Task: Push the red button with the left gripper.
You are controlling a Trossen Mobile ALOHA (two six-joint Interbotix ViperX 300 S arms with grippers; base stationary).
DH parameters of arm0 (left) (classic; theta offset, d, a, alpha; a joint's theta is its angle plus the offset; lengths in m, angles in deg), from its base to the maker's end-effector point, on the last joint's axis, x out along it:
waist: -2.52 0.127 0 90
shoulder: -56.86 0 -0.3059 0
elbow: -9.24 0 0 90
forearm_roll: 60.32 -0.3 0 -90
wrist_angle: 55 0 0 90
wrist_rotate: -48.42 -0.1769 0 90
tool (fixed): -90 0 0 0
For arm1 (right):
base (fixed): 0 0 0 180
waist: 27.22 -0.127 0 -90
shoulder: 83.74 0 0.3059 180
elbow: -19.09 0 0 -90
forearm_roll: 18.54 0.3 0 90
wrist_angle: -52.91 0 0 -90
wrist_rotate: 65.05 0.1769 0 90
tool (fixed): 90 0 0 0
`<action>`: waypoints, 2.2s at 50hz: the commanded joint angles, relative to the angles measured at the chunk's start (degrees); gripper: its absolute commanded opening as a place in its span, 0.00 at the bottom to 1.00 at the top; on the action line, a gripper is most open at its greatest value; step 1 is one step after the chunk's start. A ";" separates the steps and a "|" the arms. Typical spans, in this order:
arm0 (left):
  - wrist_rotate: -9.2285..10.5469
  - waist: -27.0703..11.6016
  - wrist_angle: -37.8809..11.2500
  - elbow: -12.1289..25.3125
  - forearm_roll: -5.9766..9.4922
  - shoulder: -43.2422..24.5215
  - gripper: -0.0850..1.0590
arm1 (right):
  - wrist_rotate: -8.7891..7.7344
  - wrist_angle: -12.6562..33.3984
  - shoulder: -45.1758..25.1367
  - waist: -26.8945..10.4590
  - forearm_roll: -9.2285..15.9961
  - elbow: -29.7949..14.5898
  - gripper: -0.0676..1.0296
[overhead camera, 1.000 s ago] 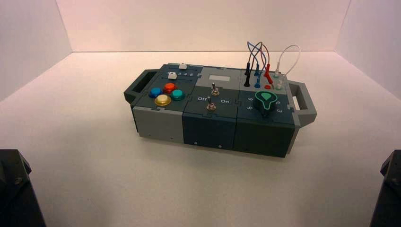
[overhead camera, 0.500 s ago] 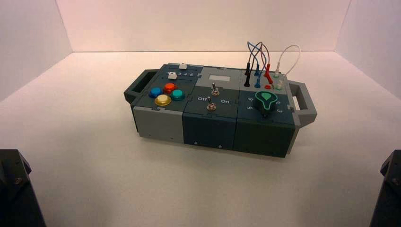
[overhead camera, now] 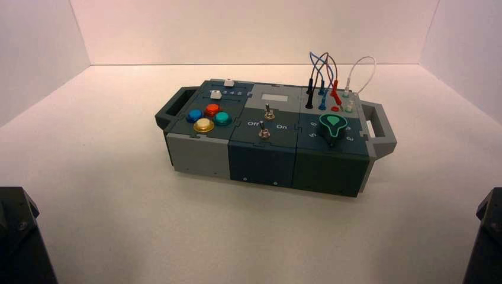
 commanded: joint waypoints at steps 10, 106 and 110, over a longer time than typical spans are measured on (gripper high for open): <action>0.26 -0.26 0.26 -0.70 0.09 -0.26 0.05 | 0.18 -0.35 -4.22 -4.75 0.88 -1.93 0.04; 1.41 -12.66 2.90 16.44 4.04 -45.70 0.05 | 0.44 -0.70 -19.86 -17.14 5.63 -7.56 0.04; 1.41 -12.74 2.90 16.44 4.13 -46.41 0.05 | 0.44 -0.70 -19.86 -17.14 5.63 -7.38 0.04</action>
